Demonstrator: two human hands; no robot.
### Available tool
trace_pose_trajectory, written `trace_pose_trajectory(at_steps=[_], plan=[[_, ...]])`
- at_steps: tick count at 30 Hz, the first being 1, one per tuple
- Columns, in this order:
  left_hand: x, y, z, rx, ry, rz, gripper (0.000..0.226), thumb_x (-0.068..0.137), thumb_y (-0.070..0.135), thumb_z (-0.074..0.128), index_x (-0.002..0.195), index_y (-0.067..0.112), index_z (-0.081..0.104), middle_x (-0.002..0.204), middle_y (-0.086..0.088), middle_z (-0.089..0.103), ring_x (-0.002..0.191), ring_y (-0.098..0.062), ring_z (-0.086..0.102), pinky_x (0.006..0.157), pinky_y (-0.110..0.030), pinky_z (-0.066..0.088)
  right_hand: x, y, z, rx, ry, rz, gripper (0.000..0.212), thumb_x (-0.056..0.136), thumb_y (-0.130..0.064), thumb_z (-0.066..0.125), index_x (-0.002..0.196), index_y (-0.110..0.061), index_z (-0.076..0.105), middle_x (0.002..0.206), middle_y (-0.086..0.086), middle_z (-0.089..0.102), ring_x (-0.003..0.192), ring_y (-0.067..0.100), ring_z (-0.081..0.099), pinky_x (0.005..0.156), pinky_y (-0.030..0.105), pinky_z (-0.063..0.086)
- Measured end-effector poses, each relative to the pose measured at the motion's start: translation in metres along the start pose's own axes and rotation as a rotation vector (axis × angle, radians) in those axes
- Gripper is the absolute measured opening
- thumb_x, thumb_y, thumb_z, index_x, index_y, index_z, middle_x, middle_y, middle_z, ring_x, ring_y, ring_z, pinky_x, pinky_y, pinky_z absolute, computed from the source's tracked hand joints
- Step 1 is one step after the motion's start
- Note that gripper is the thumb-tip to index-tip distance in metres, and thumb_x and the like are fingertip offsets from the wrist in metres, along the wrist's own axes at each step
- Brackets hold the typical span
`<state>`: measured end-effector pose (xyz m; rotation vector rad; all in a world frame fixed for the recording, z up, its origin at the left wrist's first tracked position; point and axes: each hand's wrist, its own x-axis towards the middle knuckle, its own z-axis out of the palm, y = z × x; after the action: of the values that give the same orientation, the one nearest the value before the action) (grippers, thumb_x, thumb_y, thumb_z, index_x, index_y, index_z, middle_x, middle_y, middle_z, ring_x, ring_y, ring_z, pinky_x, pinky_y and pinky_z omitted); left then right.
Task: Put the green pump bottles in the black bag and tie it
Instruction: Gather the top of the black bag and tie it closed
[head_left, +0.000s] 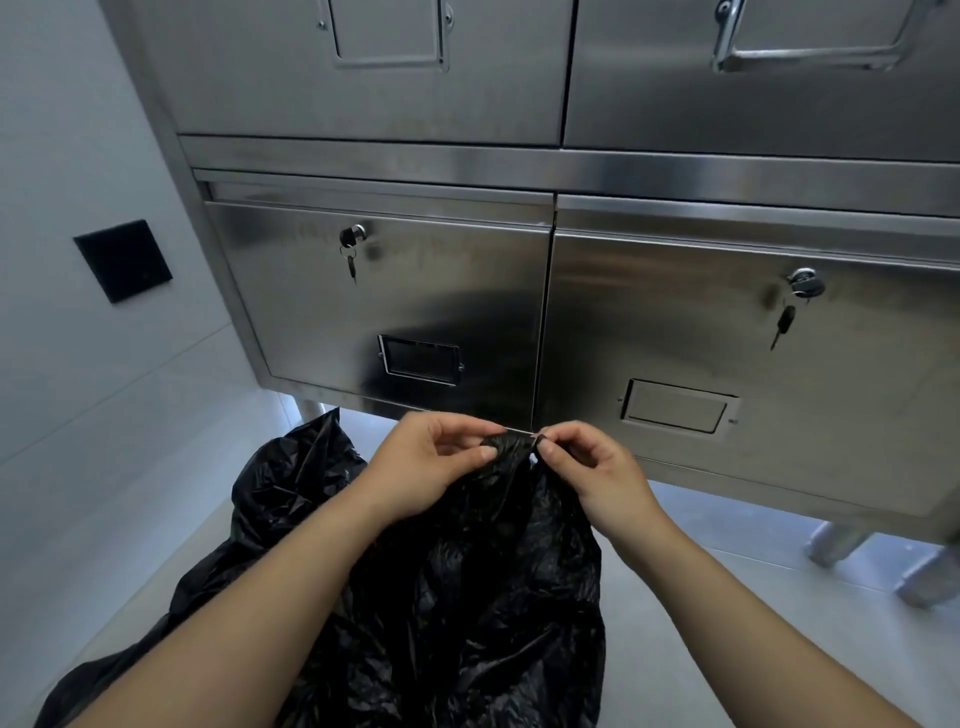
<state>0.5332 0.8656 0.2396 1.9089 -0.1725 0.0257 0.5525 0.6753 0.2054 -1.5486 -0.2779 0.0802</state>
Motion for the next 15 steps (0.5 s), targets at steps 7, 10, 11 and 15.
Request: trace_pose_trajectory(at_steps=[7, 10, 11, 15], plan=[[0.0007, -0.0029, -0.0027, 0.032, 0.051, 0.079, 0.034, 0.081, 0.008, 0.069, 0.084, 0.041, 0.074, 0.086, -0.006, 0.075, 0.079, -0.013, 0.069, 0.079, -0.02, 0.055, 0.0038, 0.0021, 0.0101, 0.361, 0.109, 0.117, 0.014, 0.089, -0.017, 0.06, 0.079, -0.023, 0.069, 0.086, 0.003, 0.067, 0.079, 0.015, 0.063, 0.074, 0.027, 0.053], [0.0011, -0.0036, -0.0051, 0.035, 0.059, 0.074, 0.037, 0.082, 0.007, 0.068, 0.081, 0.043, 0.074, 0.079, -0.007, 0.073, 0.073, -0.008, 0.066, 0.075, -0.017, 0.054, 0.0044, 0.0043, 0.0099, 0.383, 0.12, 0.13, 0.022, 0.089, -0.017, 0.059, 0.073, -0.027, 0.07, 0.079, -0.003, 0.067, 0.072, 0.01, 0.063, 0.068, 0.024, 0.052], [0.0009, -0.004, -0.0055, 0.025, 0.057, 0.065, 0.035, 0.083, 0.006, 0.067, 0.081, 0.04, 0.074, 0.077, -0.007, 0.072, 0.073, -0.008, 0.065, 0.074, -0.016, 0.053, 0.0044, 0.0049, 0.0094, 0.38, 0.121, 0.129, 0.023, 0.089, -0.017, 0.059, 0.072, -0.028, 0.07, 0.077, -0.004, 0.067, 0.071, 0.009, 0.063, 0.066, 0.022, 0.052], [-0.0022, -0.0074, -0.0011, -0.026, 0.028, 0.006, 0.019, 0.087, 0.007, 0.062, 0.093, 0.023, 0.071, 0.093, -0.023, 0.07, 0.083, -0.024, 0.068, 0.082, -0.024, 0.053, 0.0049, 0.0062, 0.0051, -0.01, 0.121, 0.021, 0.017, 0.091, -0.023, 0.059, 0.075, -0.027, 0.065, 0.085, -0.007, 0.064, 0.077, 0.004, 0.06, 0.069, 0.018, 0.048]])
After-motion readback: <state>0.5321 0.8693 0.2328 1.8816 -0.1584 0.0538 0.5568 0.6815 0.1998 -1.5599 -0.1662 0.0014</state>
